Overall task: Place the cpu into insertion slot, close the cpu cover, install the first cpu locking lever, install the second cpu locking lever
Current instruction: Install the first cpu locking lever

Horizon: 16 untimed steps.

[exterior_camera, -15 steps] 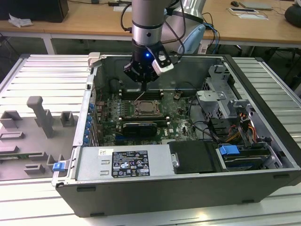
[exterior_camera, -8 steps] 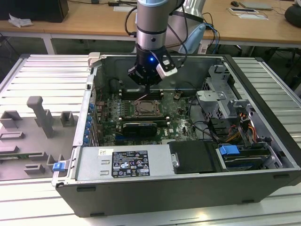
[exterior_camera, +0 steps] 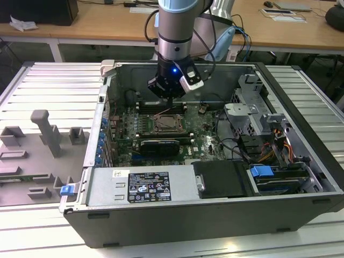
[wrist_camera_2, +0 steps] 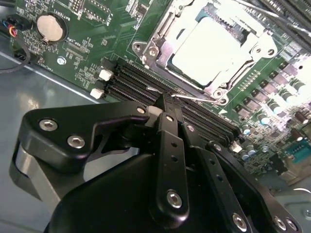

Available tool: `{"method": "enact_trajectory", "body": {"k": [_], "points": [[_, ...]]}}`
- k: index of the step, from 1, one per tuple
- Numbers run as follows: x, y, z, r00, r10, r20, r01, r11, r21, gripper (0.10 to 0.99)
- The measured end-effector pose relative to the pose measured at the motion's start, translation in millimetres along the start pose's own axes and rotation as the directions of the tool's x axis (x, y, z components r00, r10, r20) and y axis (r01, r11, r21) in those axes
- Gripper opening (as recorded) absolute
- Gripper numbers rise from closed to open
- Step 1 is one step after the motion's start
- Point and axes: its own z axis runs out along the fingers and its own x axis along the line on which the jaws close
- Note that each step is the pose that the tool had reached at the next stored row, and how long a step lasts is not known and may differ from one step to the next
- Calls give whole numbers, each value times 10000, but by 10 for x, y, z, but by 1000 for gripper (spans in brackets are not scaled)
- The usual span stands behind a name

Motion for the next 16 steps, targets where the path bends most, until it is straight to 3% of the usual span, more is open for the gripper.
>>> {"method": "enact_trajectory", "body": {"k": [10,12,14,16], "points": [[-48,-19,49,10000,80,7,-80,10000,12,106],[-71,-28,131,10000,81,6,-81,10000,37,106],[-91,-36,208,10000,77,4,-77,9997,232,106],[-95,-38,220,10000,76,3,-77,9996,270,106]]}}
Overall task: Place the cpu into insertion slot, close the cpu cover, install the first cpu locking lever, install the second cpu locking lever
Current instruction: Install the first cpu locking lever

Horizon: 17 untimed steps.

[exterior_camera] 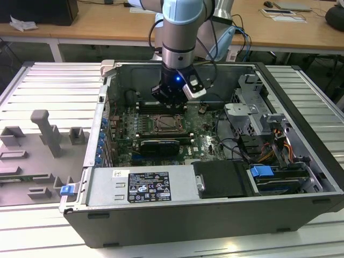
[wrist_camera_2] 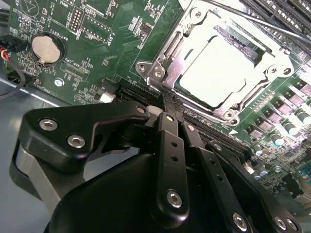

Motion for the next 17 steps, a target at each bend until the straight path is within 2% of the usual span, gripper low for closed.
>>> {"method": "enact_trajectory", "body": {"k": [6,13,17], "points": [[-1,0,32,10000,-2,-4,2,10000,14,106],[0,8,36,10000,-3,-1,3,10000,-98,106],[-2,11,24,10000,-5,6,5,9999,-120,106]]}}
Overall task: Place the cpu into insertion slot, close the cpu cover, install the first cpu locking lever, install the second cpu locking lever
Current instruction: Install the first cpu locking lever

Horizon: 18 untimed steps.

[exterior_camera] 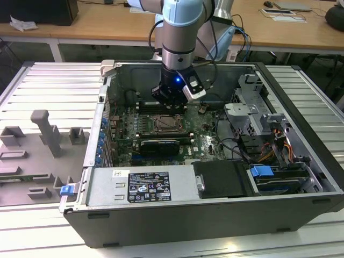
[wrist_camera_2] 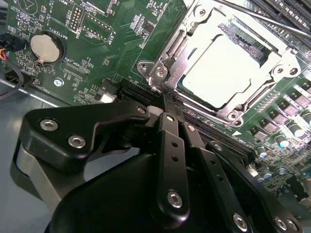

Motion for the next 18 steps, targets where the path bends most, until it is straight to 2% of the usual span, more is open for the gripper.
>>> {"method": "enact_trajectory", "body": {"k": [8,18], "points": [[-1,12,-156,10000,0,-7,0,10000,21,106],[-1,-43,-162,10000,1,-6,-1,10000,23,106]]}}
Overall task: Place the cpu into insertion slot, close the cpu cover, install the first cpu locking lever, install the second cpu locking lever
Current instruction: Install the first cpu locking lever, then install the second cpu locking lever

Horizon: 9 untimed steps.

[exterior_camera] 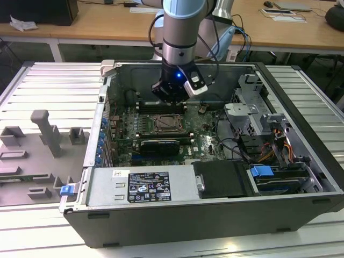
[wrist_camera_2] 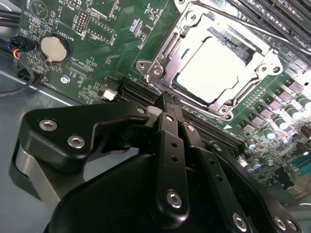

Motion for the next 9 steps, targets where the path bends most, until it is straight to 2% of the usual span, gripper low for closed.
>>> {"method": "enact_trajectory", "body": {"k": [6,9], "points": [[0,-23,-2,10000,-2,-1,2,10000,1,106],[1,-59,-5,10000,0,0,0,10000,1,106]]}}
